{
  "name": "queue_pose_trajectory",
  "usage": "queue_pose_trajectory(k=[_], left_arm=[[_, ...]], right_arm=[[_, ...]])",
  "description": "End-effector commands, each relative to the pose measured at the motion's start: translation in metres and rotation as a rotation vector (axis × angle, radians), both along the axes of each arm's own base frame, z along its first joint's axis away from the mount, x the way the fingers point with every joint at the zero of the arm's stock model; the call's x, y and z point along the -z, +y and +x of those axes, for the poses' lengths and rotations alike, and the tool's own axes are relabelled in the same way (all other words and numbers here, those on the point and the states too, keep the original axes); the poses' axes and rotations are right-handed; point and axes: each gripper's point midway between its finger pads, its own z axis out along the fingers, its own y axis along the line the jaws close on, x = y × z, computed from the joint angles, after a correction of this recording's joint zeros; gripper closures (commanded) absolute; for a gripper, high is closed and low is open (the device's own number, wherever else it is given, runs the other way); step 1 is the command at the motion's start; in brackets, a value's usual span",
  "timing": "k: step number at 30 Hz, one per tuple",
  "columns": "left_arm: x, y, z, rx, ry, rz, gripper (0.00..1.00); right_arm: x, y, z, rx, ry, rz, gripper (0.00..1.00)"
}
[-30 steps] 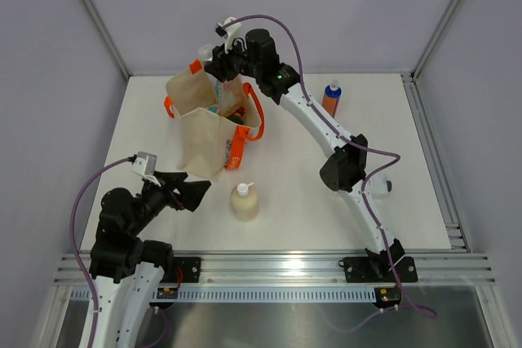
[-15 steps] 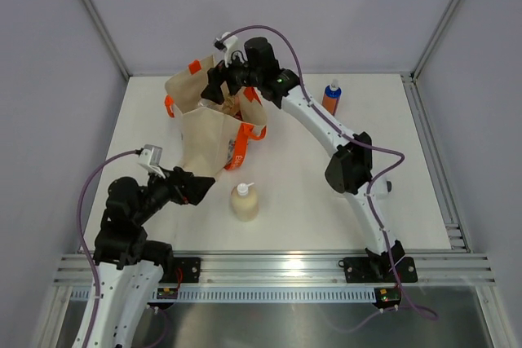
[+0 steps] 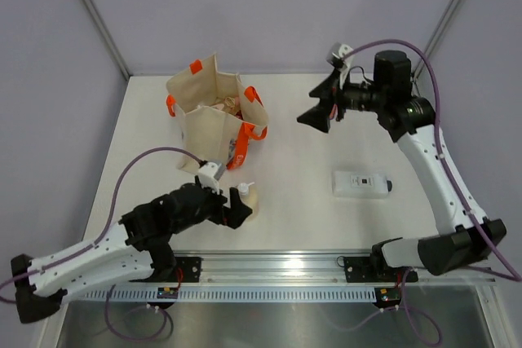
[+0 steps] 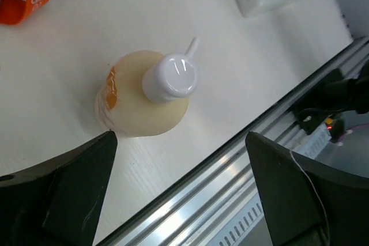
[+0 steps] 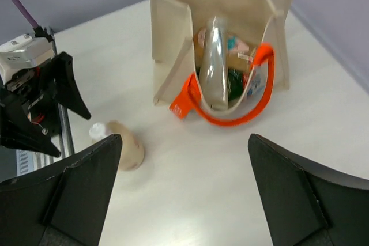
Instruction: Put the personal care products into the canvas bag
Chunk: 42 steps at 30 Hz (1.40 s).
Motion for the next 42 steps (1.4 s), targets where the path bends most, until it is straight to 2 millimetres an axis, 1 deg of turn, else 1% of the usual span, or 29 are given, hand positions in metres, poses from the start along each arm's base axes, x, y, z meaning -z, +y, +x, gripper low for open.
queue_pose_trajectory(k=[1,2,3,4,5,6,7,8,9,10,11,13,15,18,20,23,24,28,29,32,33,35,36,37,38,39,40,41,42], left_arm=[[-0.005,0.004,0.024,-0.211,-0.172,0.113,0.01],[0.007,0.002,0.026,-0.23,-0.184,0.168,0.01],[0.007,0.004,0.031,-0.276,-0.228,0.19,0.01],[0.013,0.004,0.033,-0.294,-0.237,0.213,0.01],[0.027,0.006,0.037,-0.31,-0.241,0.262,0.01],[0.026,0.007,0.043,-0.352,-0.263,0.255,0.01],[0.03,0.006,0.045,-0.36,-0.272,0.259,0.01],[0.042,0.008,0.047,-0.352,-0.29,0.303,0.01],[0.039,0.004,0.052,-0.378,-0.308,0.275,0.01],[0.043,0.002,0.053,-0.378,-0.312,0.279,0.01],[0.048,-0.004,0.056,-0.368,-0.328,0.278,0.01],[0.057,-0.014,0.058,-0.334,-0.31,0.263,0.01],[0.067,-0.03,0.06,-0.285,-0.298,0.236,0.01],[0.072,-0.045,0.064,-0.241,-0.3,0.207,0.01],[0.084,-0.044,0.067,-0.244,-0.274,0.217,0.01],[0.089,-0.045,0.075,-0.258,-0.281,0.195,0.02],[0.089,-0.043,0.078,-0.269,-0.283,0.198,0.03],[0.082,-0.045,0.083,-0.272,-0.297,0.207,0.36],[0.073,-0.049,0.083,-0.263,-0.306,0.192,0.63],[0.061,-0.052,0.08,-0.232,-0.302,0.197,0.94],[0.045,-0.053,0.078,-0.22,-0.305,0.18,0.95],[0.029,-0.048,0.074,-0.197,-0.305,0.191,0.98],[-0.011,-0.052,0.074,-0.201,-0.335,0.11,1.0],[-0.032,-0.05,0.075,-0.205,-0.347,0.088,1.0],[-0.041,-0.042,0.073,-0.195,-0.346,0.124,1.0],[-0.061,-0.036,0.079,-0.208,-0.356,0.108,1.0],[-0.109,-0.033,0.083,-0.231,-0.391,0.034,1.0],[-0.12,-0.025,0.087,-0.237,-0.393,0.051,1.0],[-0.138,-0.016,0.099,-0.256,-0.398,0.029,1.0]], right_arm=[[0.082,-0.039,-0.032,-0.003,0.165,-0.081,0.01],[0.081,-0.047,-0.045,-0.001,0.132,-0.085,0.01],[0.088,-0.053,-0.052,0.005,0.133,-0.089,0.01],[0.107,-0.06,-0.058,0.02,0.171,-0.102,0.0],[0.105,-0.064,-0.069,0.019,0.137,-0.107,0.0],[0.108,-0.065,-0.074,0.022,0.132,-0.107,0.0],[0.12,-0.067,-0.079,0.028,0.153,-0.107,0.0],[0.112,-0.07,-0.084,0.028,0.106,-0.083,0.01],[0.112,-0.071,-0.086,0.028,0.093,-0.073,0.01],[0.116,-0.073,-0.088,0.032,0.094,-0.069,0.0],[0.113,-0.076,-0.087,0.048,0.074,-0.06,0.0],[0.115,-0.079,-0.086,0.054,0.071,-0.057,0.01],[0.112,-0.081,-0.083,0.057,0.065,-0.033,0.01],[0.115,-0.082,-0.083,0.05,0.072,-0.02,0.0],[0.116,-0.083,-0.084,0.046,0.07,-0.015,0.01],[0.118,-0.085,-0.085,0.046,0.062,-0.005,0.0],[0.119,-0.085,-0.086,0.043,0.061,-0.003,0.0],[0.123,-0.085,-0.09,0.03,0.074,0.014,0.01],[0.124,-0.085,-0.09,0.031,0.074,0.014,0.01],[0.125,-0.087,-0.091,0.035,0.07,0.011,0.01],[0.126,-0.088,-0.09,0.038,0.069,0.008,0.01],[0.128,-0.09,-0.09,0.046,0.071,0.002,0.01],[0.128,-0.091,-0.089,0.051,0.069,-0.001,0.01],[0.129,-0.092,-0.088,0.056,0.066,-0.005,0.01],[0.13,-0.093,-0.088,0.059,0.07,-0.008,0.01],[0.13,-0.093,-0.087,0.063,0.072,-0.01,0.0],[0.129,-0.094,-0.086,0.069,0.069,-0.015,0.01],[0.129,-0.094,-0.084,0.071,0.071,-0.017,0.0],[0.129,-0.095,-0.084,0.075,0.072,-0.019,0.01]])
